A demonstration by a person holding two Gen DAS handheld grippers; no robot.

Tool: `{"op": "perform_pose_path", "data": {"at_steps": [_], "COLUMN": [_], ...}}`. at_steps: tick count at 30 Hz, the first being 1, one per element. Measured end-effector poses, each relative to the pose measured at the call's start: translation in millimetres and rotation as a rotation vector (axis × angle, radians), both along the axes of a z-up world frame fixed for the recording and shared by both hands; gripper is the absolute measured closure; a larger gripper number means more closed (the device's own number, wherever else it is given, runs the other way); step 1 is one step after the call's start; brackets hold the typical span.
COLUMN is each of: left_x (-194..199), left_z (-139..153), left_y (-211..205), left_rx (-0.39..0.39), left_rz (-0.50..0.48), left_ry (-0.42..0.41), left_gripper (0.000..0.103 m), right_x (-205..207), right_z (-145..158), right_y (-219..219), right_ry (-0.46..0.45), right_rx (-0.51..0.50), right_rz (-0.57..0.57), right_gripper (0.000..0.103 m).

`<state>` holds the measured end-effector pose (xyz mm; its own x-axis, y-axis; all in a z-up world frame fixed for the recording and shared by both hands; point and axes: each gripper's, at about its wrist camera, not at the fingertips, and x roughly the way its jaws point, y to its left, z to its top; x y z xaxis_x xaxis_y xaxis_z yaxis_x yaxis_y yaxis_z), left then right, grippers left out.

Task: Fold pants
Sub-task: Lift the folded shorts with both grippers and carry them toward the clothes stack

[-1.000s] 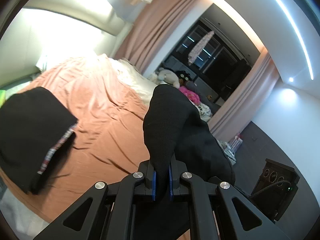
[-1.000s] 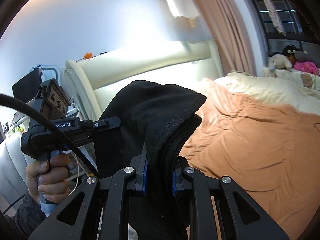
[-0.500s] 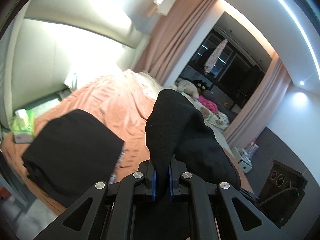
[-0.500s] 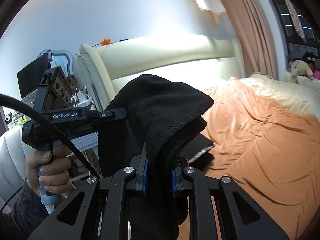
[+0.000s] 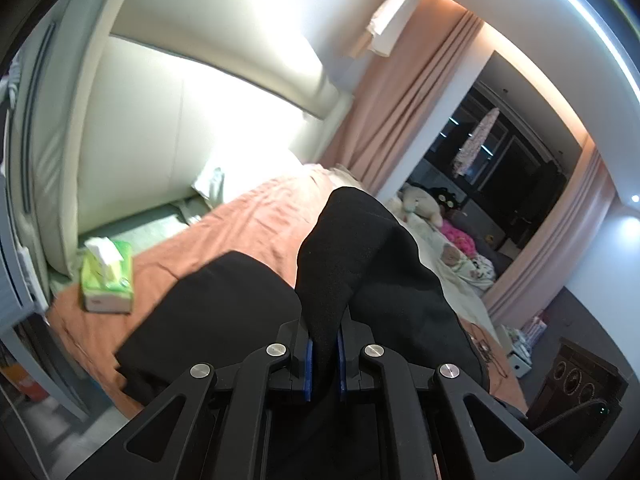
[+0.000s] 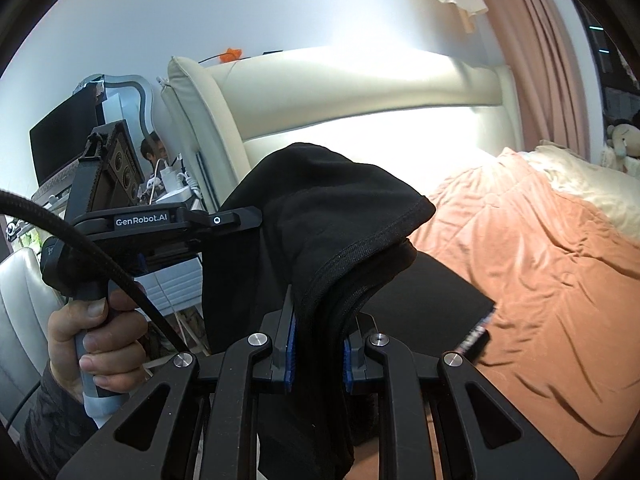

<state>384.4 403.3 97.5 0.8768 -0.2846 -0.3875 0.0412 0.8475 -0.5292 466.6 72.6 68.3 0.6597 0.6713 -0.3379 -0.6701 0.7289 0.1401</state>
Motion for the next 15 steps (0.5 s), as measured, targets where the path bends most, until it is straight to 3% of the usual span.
{"op": "perform_pose_path", "data": {"at_steps": [15], "left_x": [96.9], "left_z": [-35.3], "left_y": [26.0], "left_rx": [0.035], "left_rz": [0.044], "left_ry": [0.082], "left_gripper": [0.094], "right_x": [88.0], "right_z": [-30.6], "right_y": [23.0], "right_ry": [0.067], "right_rx": [0.022], "right_rz": [-0.058], "right_gripper": [0.089]}}
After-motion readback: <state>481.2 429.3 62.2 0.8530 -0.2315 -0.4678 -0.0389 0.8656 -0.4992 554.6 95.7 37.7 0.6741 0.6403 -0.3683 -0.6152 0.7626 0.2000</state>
